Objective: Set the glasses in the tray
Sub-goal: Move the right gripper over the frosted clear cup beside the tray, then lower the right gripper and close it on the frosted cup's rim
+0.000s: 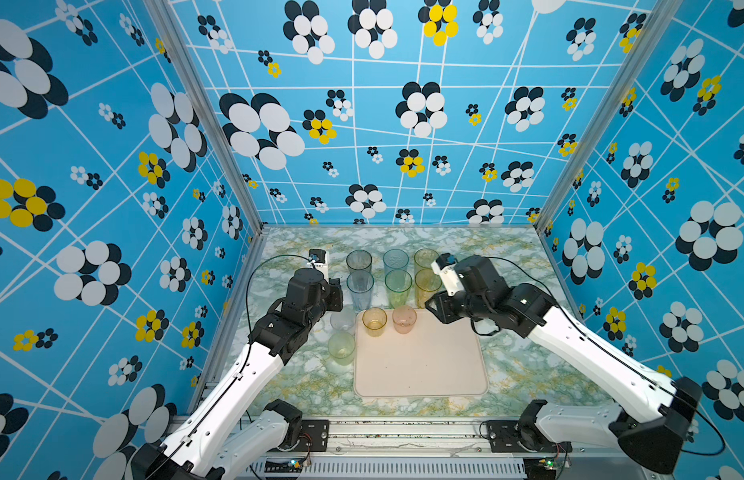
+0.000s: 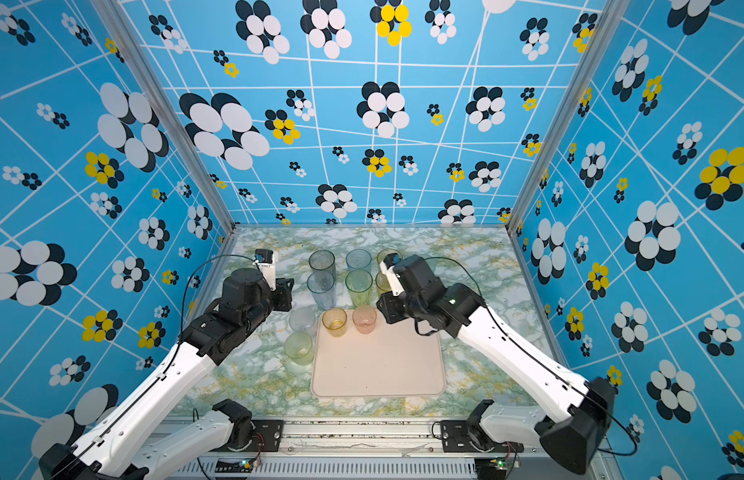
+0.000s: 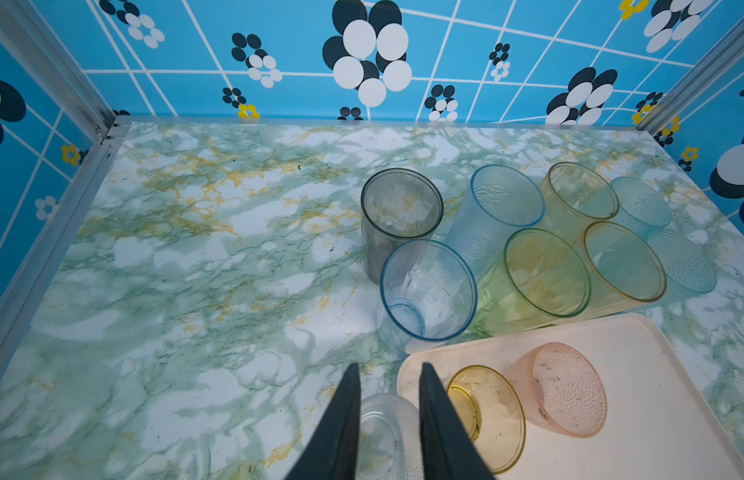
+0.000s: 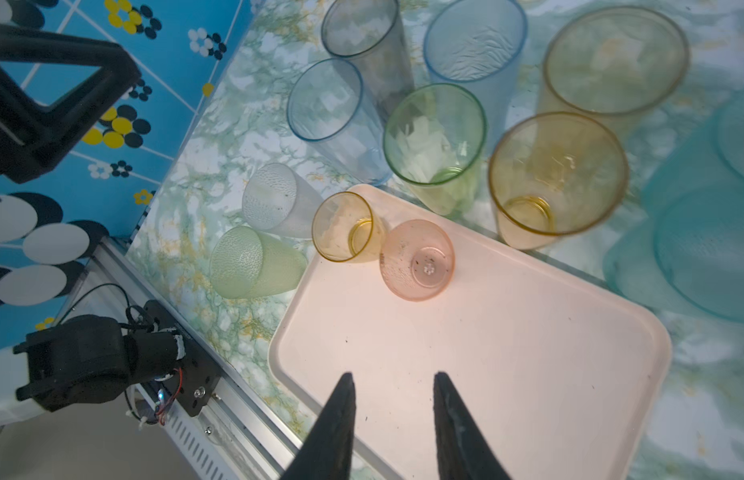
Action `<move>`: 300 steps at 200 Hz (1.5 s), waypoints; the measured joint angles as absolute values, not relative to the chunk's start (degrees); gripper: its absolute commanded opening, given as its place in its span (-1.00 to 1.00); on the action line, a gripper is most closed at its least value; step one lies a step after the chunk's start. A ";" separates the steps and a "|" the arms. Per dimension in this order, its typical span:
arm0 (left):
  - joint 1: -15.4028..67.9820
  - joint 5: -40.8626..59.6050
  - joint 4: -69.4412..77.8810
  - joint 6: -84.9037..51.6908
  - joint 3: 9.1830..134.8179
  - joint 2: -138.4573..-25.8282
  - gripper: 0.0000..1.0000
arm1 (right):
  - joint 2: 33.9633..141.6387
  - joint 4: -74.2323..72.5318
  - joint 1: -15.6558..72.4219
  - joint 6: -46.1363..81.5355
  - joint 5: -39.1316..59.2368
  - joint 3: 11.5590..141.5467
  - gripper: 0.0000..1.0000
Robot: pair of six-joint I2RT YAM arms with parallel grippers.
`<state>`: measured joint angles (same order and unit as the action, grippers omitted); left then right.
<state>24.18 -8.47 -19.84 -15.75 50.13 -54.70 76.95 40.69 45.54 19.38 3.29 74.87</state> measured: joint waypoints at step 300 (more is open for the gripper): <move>10.87 -1.41 -20.10 -16.27 45.04 -47.11 -0.30 | 133.58 62.04 58.48 17.10 -3.25 131.57 -0.29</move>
